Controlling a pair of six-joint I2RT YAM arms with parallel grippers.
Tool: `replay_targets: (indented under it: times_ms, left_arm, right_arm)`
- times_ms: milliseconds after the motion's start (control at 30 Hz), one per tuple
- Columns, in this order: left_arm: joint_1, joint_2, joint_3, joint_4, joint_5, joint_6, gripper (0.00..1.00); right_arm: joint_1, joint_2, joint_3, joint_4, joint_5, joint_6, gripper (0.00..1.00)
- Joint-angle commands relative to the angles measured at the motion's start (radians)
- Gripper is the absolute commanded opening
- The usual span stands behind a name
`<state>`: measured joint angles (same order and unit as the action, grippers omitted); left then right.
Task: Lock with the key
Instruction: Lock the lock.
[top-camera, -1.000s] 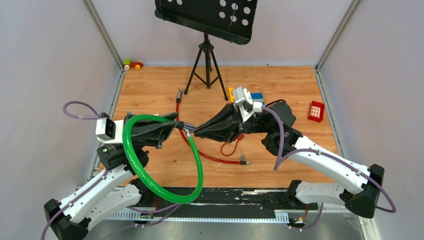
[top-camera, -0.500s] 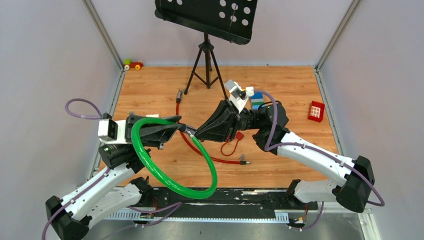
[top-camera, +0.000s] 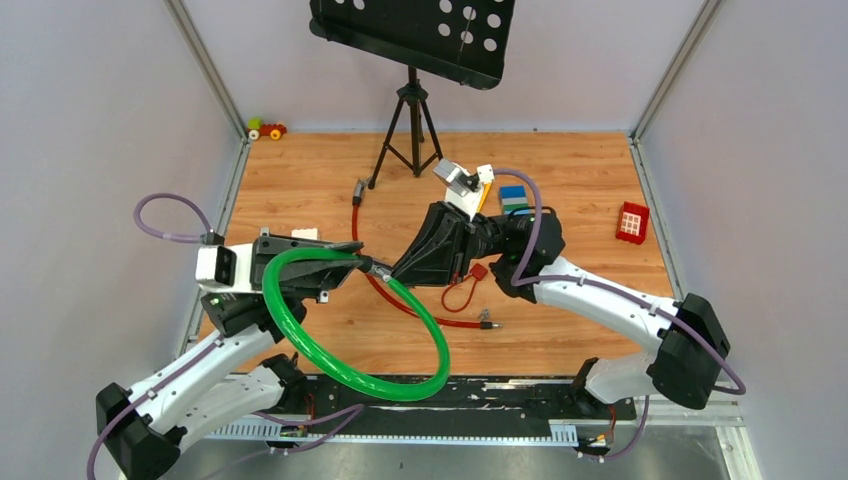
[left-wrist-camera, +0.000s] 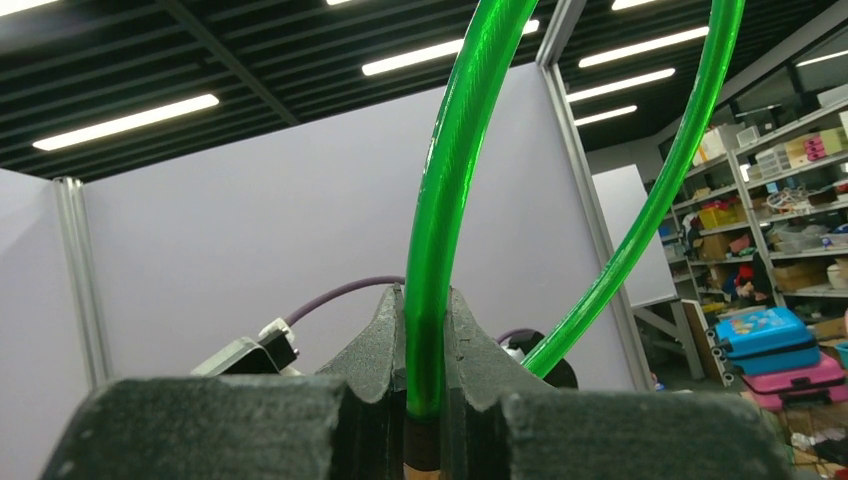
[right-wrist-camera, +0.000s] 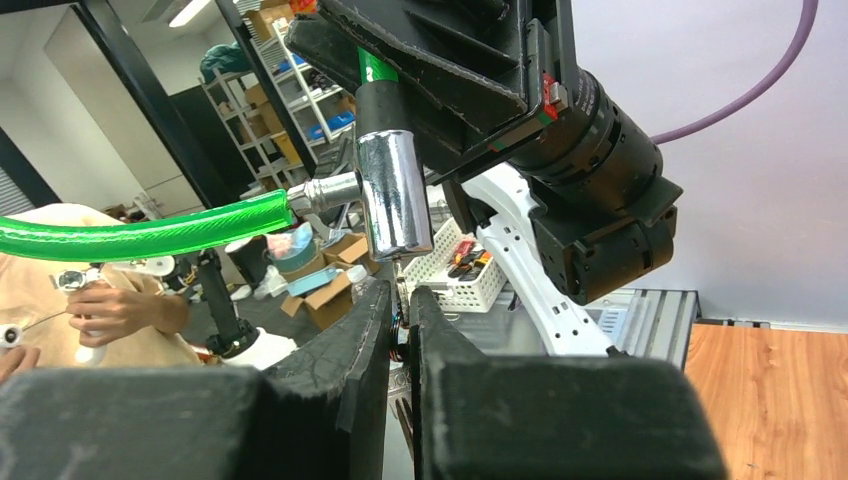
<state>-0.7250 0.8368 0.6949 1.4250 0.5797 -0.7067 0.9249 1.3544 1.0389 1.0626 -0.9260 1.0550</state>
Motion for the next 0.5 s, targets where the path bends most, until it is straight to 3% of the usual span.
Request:
replay_targets:
  times_ms: [0,33,167,300,467]
  left_arm:
    - [0.001,0.029,0.009,-0.022,0.025,-0.002,0.00]
    - [0.001,0.026,0.008,-0.026,0.024,0.001,0.00]
    - [0.001,0.010,0.005,-0.064,0.012,0.027,0.00]
    - [0.002,-0.007,0.003,-0.117,-0.005,0.057,0.00]
    - [0.002,-0.023,0.000,-0.173,-0.039,0.083,0.00]
  right_arm:
    - [0.007,-0.004,0.010,0.145,-0.026,0.087,0.00]
    - [0.003,-0.011,0.003,0.137,-0.028,0.061,0.01]
    - [-0.008,-0.089,-0.014,-0.032,-0.019,-0.112,0.25]
    - [-0.009,-0.202,-0.024,-0.291,0.017,-0.434,0.47]
    - [-0.008,-0.332,-0.031,-0.540,0.091,-0.730,0.61]
